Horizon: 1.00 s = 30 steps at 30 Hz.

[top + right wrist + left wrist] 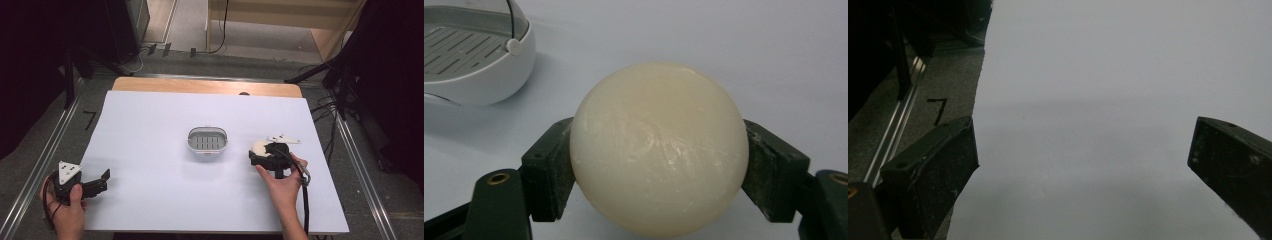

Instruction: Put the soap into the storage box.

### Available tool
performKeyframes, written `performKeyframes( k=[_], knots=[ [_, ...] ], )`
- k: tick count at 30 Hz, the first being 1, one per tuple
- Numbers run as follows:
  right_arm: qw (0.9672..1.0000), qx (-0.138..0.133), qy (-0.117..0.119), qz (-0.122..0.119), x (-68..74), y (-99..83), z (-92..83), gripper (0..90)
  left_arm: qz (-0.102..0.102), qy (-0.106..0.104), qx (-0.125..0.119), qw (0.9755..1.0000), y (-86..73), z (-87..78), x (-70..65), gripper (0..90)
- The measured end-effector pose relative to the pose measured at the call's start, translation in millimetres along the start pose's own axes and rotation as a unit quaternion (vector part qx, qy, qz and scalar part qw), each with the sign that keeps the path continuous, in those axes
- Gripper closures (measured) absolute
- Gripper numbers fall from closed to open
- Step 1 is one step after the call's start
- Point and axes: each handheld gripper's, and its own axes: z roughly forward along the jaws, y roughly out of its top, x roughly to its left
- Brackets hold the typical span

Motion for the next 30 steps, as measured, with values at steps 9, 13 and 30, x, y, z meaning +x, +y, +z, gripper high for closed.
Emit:
performKeyframes(
  k=[9, 13, 30],
  knots=[
    [0.9999, 0.0, 0.008, -0.009, 8.3, 6.8, 1.0, 24.8, 0.0, 0.0, 0.0, 1.0, 0.0, -0.1, 0.2, 0.3],
    [0.9998, -0.002, 0.012, -0.013, 11.4, 9.9, 1.1, 24.8, 0.0, -0.001, 0.0, 1.0, 0.0, 0.0, 0.1, 0.3],
    [0.9992, -0.006, 0.032, -0.023, 30.2, 25.7, 2.7, 24.8, -0.001, -0.002, 0.0, 1.0, 0.0, 0.1, 0.5, 0.3]
  ],
)
